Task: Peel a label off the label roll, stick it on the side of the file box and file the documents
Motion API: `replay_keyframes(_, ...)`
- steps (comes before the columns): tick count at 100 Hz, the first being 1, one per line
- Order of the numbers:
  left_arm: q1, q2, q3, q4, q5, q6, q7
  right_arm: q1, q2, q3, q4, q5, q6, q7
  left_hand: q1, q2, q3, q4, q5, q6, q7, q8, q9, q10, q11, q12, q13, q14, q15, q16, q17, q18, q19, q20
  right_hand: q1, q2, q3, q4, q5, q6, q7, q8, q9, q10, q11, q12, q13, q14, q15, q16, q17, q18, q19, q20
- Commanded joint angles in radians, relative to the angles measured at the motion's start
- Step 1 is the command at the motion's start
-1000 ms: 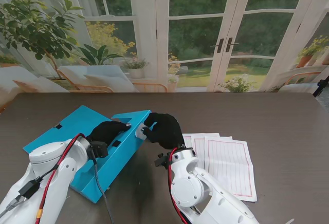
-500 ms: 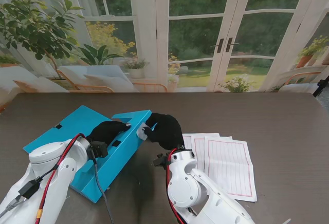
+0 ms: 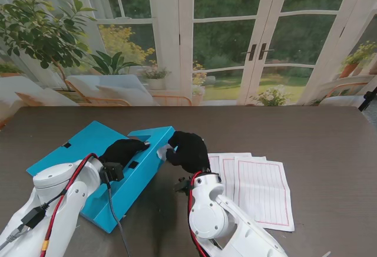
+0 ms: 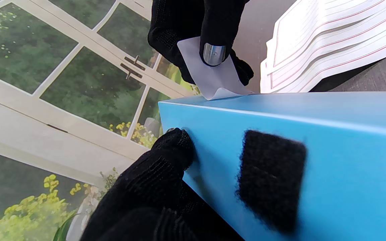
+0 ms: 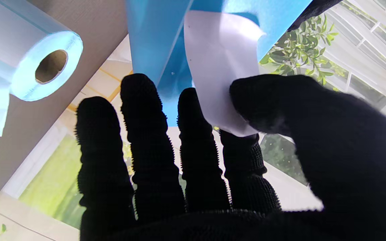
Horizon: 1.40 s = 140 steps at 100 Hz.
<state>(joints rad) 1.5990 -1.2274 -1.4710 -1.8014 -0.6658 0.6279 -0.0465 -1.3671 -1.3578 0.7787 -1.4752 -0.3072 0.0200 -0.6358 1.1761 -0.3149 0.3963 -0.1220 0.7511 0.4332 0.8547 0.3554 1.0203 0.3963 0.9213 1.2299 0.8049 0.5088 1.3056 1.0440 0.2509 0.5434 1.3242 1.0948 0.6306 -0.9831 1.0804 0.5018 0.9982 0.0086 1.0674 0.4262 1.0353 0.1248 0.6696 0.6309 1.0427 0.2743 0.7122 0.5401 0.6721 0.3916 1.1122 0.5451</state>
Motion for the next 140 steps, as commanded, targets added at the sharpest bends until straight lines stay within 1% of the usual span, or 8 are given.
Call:
replay_keyframes(1,0.001,-0.002,-0.002,-0.009,-0.004,-0.004,-0.020,-0.007,-0.009,-0.003,0.001,0.005,0.008,0.009,0.115,0.044,0.110,0.039,0.033,-0.061,0.067,0.003,0.036,-0.003,0.033,0.019,0.049,0.108,0.049,0.013,-0.033,-0.052,0.019,0.023,0.062,0.118,0.100,0.390,0.064,-0.176,0.040,0.010,-0.031,0.004,0.029,-0.021,-0.005,-0.011,0.016,-0.002,-0.289,-0.016,0.041,-0.002)
replay_keyframes(10,0.001,-0.001,-0.002,-0.010,-0.003,-0.005,-0.023,-0.004,-0.011,-0.004,0.005,0.007,0.015,0.007,0.115,0.044,0.110,0.039,0.033,-0.060,0.067,0.003,0.036,-0.003,0.033,0.019,0.049,0.108,0.049,0.013,-0.033,-0.052,0.018,0.023,0.041,0.149,0.083,0.513,0.061,-0.180,0.034,0.017,-0.037,0.003,0.036,-0.029,-0.004,-0.011,0.020,-0.001,-0.290,-0.014,0.042,-0.002)
replay_keyframes(15,0.002,0.000,-0.003,-0.010,-0.003,-0.005,-0.025,-0.003,-0.012,-0.004,0.006,0.011,0.018,0.007,0.115,0.044,0.110,0.039,0.034,-0.061,0.067,0.003,0.036,-0.004,0.033,0.019,0.049,0.107,0.049,0.013,-0.033,-0.052,0.018,0.023,0.030,0.158,0.087,0.543,0.057,-0.179,0.034,0.019,-0.041,0.005,0.037,-0.030,-0.004,-0.009,0.020,-0.001,-0.292,-0.015,0.042,-0.002)
replay_keyframes(57,0.001,0.003,-0.003,-0.006,0.003,-0.006,-0.042,0.009,-0.013,-0.012,0.023,-0.001,0.040,0.009,0.115,0.044,0.110,0.039,0.034,-0.060,0.066,0.003,0.036,-0.004,0.033,0.019,0.050,0.107,0.049,0.013,-0.033,-0.052,0.018,0.023,-0.005,0.190,0.043,0.648,-0.012,-0.168,0.052,0.007,-0.067,0.012,0.055,-0.046,-0.008,-0.010,0.047,0.004,-0.306,-0.017,0.047,0.001)
replay_keyframes(81,0.006,0.004,-0.005,-0.010,0.004,-0.004,-0.042,0.019,-0.012,-0.016,0.032,-0.014,0.059,0.015,0.115,0.044,0.111,0.040,0.034,-0.062,0.066,0.003,0.036,-0.003,0.033,0.019,0.050,0.108,0.049,0.013,-0.033,-0.052,0.019,0.023,0.012,0.142,-0.008,0.442,-0.167,-0.145,0.085,-0.064,-0.114,0.010,0.067,-0.048,-0.037,-0.020,0.059,-0.004,-0.322,-0.031,0.051,0.003)
replay_keyframes(112,0.006,0.005,-0.006,-0.011,0.006,-0.003,-0.047,0.031,-0.011,-0.023,0.046,-0.028,0.071,0.021,0.115,0.044,0.110,0.039,0.035,-0.062,0.066,0.003,0.037,-0.003,0.033,0.019,0.051,0.107,0.049,0.013,-0.033,-0.051,0.019,0.024,-0.024,0.179,-0.024,0.334,-0.328,-0.057,0.023,-0.098,-0.219,0.011,0.080,-0.078,-0.101,-0.027,0.065,-0.008,-0.354,-0.051,0.048,0.007)
replay_keyframes(121,0.007,0.006,-0.006,-0.011,0.007,-0.004,-0.049,0.034,-0.011,-0.024,0.048,-0.031,0.074,0.022,0.115,0.044,0.110,0.040,0.035,-0.062,0.066,0.004,0.037,-0.004,0.034,0.019,0.050,0.107,0.050,0.013,-0.033,-0.051,0.019,0.024,-0.039,0.206,-0.026,0.294,-0.390,0.012,-0.067,0.001,-0.254,0.013,0.097,-0.108,-0.121,-0.027,0.071,-0.016,-0.364,-0.055,0.045,0.012)
replay_keyframes(140,0.010,0.007,-0.008,-0.014,0.010,-0.001,-0.051,0.035,-0.011,-0.026,0.052,-0.033,0.075,0.022,0.115,0.044,0.110,0.039,0.036,-0.061,0.066,0.003,0.037,-0.004,0.034,0.020,0.050,0.109,0.049,0.013,-0.033,-0.051,0.019,0.024,-0.031,0.233,-0.063,0.197,-0.458,0.045,-0.167,-0.054,-0.287,0.020,0.081,-0.131,-0.145,-0.023,0.066,-0.020,-0.377,-0.057,0.040,0.014)
